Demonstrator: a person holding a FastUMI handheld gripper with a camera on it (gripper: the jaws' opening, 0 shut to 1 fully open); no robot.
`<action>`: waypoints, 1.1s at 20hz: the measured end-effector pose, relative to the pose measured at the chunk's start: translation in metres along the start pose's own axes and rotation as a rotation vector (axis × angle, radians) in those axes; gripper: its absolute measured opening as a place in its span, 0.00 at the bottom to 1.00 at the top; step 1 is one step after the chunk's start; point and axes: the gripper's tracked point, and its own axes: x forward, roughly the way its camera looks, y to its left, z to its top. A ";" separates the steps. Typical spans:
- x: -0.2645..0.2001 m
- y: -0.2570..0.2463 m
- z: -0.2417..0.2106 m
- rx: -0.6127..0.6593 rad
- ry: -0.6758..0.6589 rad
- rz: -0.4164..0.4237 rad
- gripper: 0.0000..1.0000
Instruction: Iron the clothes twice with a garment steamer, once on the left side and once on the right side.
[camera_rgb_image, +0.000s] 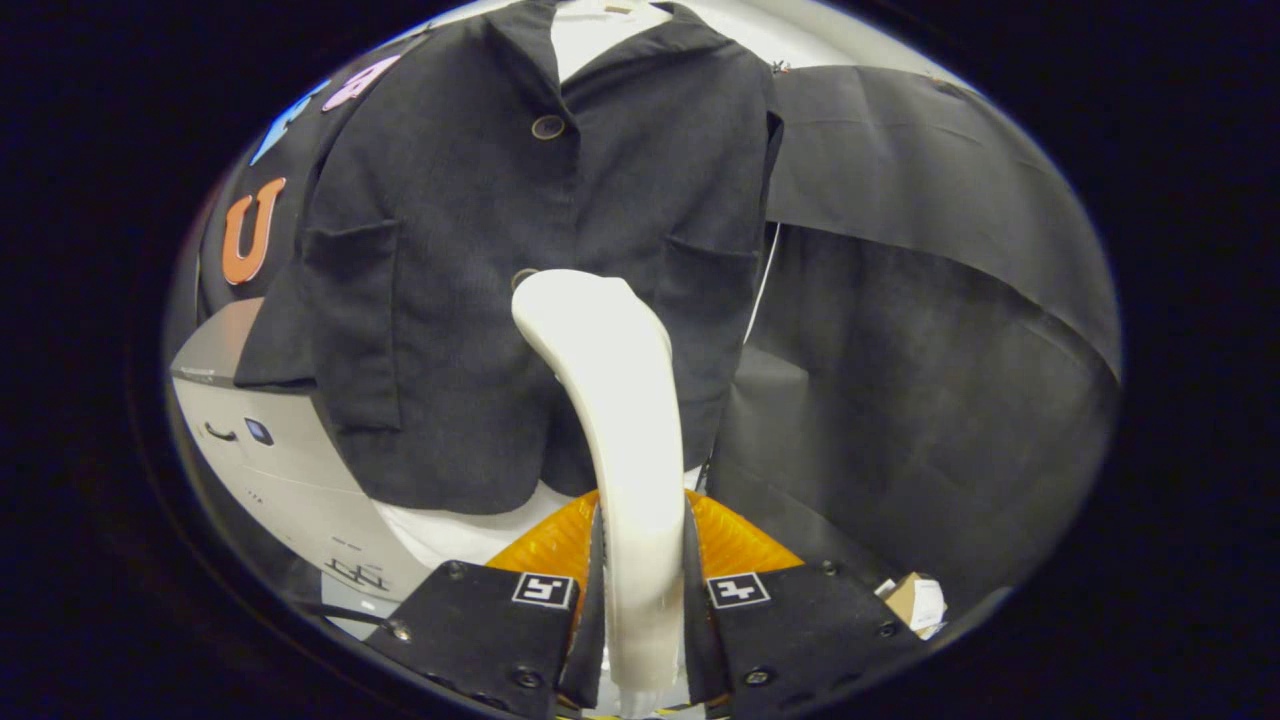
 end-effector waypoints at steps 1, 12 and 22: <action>-0.004 0.002 0.004 0.007 -0.009 0.004 0.35; -0.053 0.006 0.008 0.005 -0.056 0.041 0.35; -0.108 0.023 0.015 0.051 -0.109 0.200 0.35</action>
